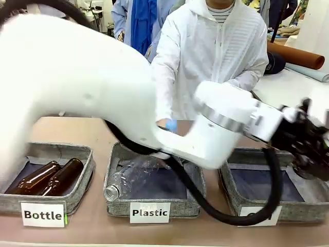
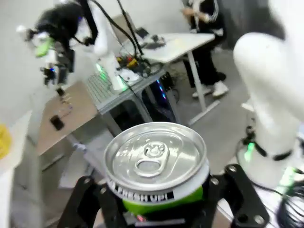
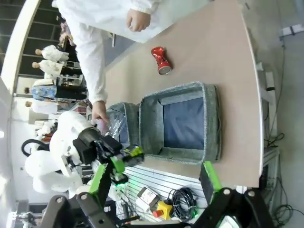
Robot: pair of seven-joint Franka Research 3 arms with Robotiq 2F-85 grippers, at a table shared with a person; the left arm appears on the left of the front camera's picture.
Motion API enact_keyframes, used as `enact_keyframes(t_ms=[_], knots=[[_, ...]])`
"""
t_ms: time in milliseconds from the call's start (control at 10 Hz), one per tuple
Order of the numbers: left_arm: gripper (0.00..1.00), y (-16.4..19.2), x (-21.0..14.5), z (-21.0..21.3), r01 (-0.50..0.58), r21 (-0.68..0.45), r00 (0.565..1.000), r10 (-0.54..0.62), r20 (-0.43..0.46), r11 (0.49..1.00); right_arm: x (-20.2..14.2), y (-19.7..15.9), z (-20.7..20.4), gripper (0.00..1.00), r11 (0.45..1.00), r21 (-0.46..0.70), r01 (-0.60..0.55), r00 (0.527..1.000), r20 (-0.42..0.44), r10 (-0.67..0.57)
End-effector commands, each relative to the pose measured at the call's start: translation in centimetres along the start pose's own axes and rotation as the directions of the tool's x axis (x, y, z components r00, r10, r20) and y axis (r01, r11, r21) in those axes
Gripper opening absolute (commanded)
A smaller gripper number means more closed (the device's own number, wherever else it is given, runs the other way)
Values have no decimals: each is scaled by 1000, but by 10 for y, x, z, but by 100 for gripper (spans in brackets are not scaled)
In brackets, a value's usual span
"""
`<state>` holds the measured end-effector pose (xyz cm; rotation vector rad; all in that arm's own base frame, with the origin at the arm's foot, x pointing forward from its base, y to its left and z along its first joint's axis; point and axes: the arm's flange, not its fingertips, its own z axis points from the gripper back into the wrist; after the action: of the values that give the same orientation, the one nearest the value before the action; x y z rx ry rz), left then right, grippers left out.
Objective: Sort the can waste into the basket.
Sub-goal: Pick up the can waste from the table and place it in the right Fabric basket.
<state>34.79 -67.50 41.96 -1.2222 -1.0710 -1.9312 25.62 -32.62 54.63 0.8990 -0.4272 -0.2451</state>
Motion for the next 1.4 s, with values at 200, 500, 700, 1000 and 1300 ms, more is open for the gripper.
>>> enact_keyframes(t_ms=[200,500,700,1000,1300], knots=[[0,60,10,-70,-30,-115,984,9,-178,993,1,-23,-5,100,999,43,14,999,-48,-12],[0,61,3,-64,-59,-114,983,38,-181,992,3,-25,-5,100,997,71,35,998,-45,-32],[57,64,3,-62,-32,-97,979,12,-201,995,1,-25,-5,100,997,67,32,998,-49,-28],[100,70,2,-49,-10,-32,982,4,-189,999,0,-27,-7,100,997,67,37,998,-58,-33],[100,77,1,-34,5,51,978,5,-207,999,0,-28,-9,100,997,60,40,997,-65,-36]])
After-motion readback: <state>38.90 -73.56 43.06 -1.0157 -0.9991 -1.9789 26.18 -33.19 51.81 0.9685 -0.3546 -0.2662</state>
